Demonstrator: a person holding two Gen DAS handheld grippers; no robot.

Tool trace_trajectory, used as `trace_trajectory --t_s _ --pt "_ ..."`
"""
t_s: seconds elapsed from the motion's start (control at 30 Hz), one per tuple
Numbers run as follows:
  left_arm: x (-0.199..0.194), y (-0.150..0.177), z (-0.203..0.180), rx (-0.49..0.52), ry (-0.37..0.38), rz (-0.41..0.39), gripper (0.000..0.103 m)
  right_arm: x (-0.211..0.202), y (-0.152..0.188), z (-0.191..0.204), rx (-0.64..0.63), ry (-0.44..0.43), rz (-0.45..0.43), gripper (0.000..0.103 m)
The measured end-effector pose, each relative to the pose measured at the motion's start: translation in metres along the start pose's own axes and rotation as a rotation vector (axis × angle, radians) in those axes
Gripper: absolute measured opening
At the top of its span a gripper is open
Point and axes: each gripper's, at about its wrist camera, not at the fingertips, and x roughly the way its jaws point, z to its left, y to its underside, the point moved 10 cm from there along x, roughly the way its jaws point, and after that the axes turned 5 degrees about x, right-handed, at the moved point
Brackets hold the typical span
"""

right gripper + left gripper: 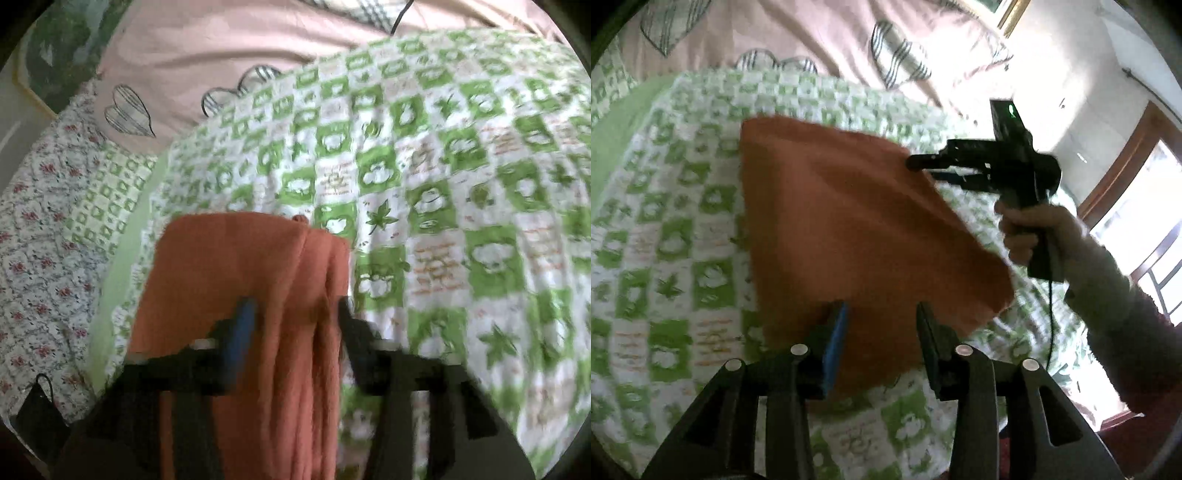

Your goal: Fold small clothes

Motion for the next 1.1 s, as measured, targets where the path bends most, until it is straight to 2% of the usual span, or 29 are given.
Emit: trace_trajectory --t_s 0.03,0.13,0.2,0.3,0.4,0.53,0.57,0.6,0.67,0.73,0.8,0.9,0.93,0.97,1.0,1.03,1.07,1.1 --pt "0.005 0.004 0.001 -0.004 0.005 0.013 0.036 0.002 0.000 -0.001 -0.008 0.006 0.007 0.011" --pt "0.015 0.012 0.000 -0.012 0.018 0.043 0.034 -0.024 -0.017 0.015 -0.043 -0.041 -0.075 0.010" --pt "0.020 0.016 0.003 -0.024 0.018 0.059 0.033 -0.034 -0.022 0.019 -0.058 -0.042 -0.111 0.010" --pt "0.024 0.021 0.001 -0.032 0.024 0.070 0.033 -0.008 -0.015 0.001 -0.097 0.071 -0.065 0.010" --pt "0.026 0.022 -0.001 -0.009 0.008 0.074 0.032 0.013 -0.006 -0.015 -0.104 0.123 -0.044 0.010" --pt "0.027 0.021 -0.002 -0.012 0.003 0.079 0.033 -0.007 -0.005 -0.014 -0.075 0.153 -0.078 0.014" --pt "0.028 0.021 -0.001 -0.014 0.004 0.078 0.033 -0.018 -0.004 -0.011 -0.074 0.167 -0.096 0.018" --pt "0.028 0.020 0.000 -0.020 0.008 0.076 0.033 -0.034 0.001 -0.003 -0.079 0.164 -0.121 0.020" --pt "0.027 0.020 0.000 -0.026 0.013 0.072 0.033 -0.053 0.012 0.015 -0.095 0.094 -0.134 0.020" --pt "0.028 0.019 0.001 -0.029 0.013 0.072 0.033 -0.065 0.035 0.038 -0.143 0.023 -0.110 0.020" --pt "0.027 0.019 0.001 -0.029 0.011 0.074 0.033 -0.065 0.057 0.046 -0.163 0.001 -0.065 0.020" --pt "0.026 0.021 0.001 -0.029 0.010 0.073 0.033 -0.053 0.092 0.024 -0.144 0.064 0.017 0.019" --pt "0.026 0.022 0.001 -0.033 0.014 0.073 0.033 -0.047 0.103 0.009 -0.151 0.116 0.038 0.017" --pt "0.026 0.023 0.001 -0.036 0.017 0.073 0.033 -0.044 0.110 -0.003 -0.159 0.162 0.044 0.018" --pt "0.026 0.026 0.000 -0.037 0.021 0.075 0.033 -0.043 0.115 -0.017 -0.173 0.209 0.030 0.031" --pt "0.026 0.027 0.000 -0.034 0.014 0.076 0.033 -0.044 0.116 -0.024 -0.151 0.201 0.026 0.035" --pt "0.026 0.027 -0.001 -0.028 0.008 0.076 0.033 -0.046 0.115 -0.029 -0.101 0.158 0.021 0.035" --pt "0.025 0.028 -0.002 -0.024 0.002 0.076 0.033 -0.048 0.115 -0.029 -0.096 0.158 0.023 0.035"
